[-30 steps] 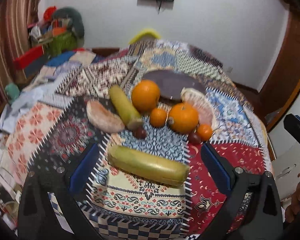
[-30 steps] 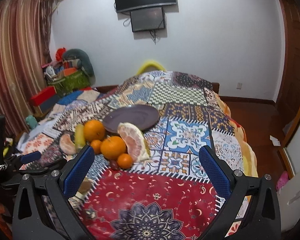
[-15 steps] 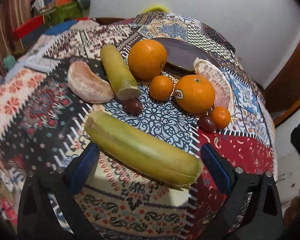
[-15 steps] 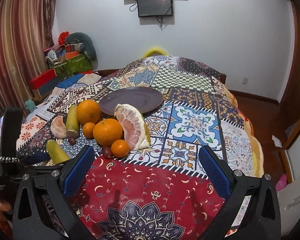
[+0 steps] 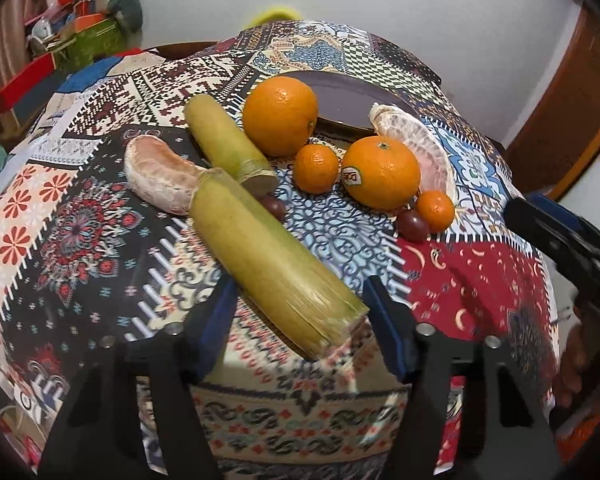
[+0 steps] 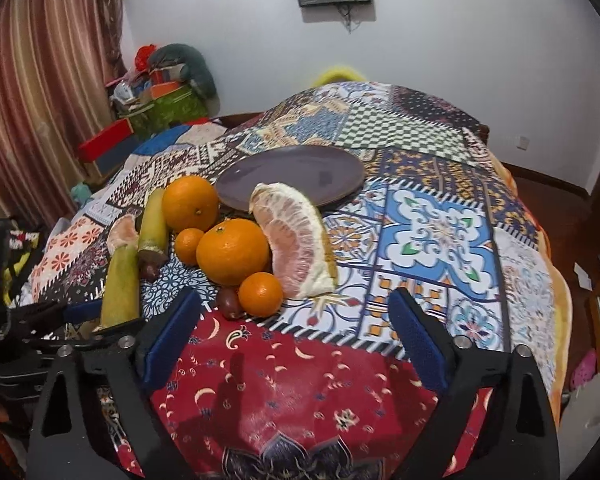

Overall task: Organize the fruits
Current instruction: 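Move the left tool to the yellow-green gourd while the right tool approaches a small tangerine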

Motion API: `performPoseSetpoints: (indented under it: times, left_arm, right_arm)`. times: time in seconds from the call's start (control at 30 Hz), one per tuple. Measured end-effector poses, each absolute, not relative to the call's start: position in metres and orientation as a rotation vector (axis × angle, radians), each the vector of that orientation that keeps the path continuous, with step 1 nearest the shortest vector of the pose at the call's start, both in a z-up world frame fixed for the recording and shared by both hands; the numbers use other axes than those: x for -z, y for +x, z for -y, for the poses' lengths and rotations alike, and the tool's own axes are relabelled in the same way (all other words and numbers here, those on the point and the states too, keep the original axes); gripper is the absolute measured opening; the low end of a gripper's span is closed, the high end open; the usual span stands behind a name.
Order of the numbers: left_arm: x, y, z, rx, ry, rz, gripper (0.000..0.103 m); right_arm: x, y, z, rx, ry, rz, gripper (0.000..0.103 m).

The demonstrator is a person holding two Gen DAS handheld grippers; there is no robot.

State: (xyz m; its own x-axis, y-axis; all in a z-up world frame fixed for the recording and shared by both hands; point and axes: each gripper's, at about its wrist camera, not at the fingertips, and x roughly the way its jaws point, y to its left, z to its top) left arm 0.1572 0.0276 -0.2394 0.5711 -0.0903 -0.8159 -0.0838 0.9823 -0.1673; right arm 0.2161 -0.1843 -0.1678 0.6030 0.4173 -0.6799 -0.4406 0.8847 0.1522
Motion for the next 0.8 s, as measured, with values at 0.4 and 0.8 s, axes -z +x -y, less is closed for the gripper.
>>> performPoseSetpoints:
  times: [0.4, 0.8]
  left_arm:
    - [0.233, 0.146, -0.05, 0.054, -0.211, -0.993, 0.049]
    - [0.24, 0.173, -0.061, 0.017, -0.288, -1.016, 0.054]
  right_arm:
    - [0.195, 0.236, 0.16, -0.579, -0.048, -0.89, 0.048]
    - [0.202, 0.247, 0.164, -0.627, 0.022, -0.931, 0.037]
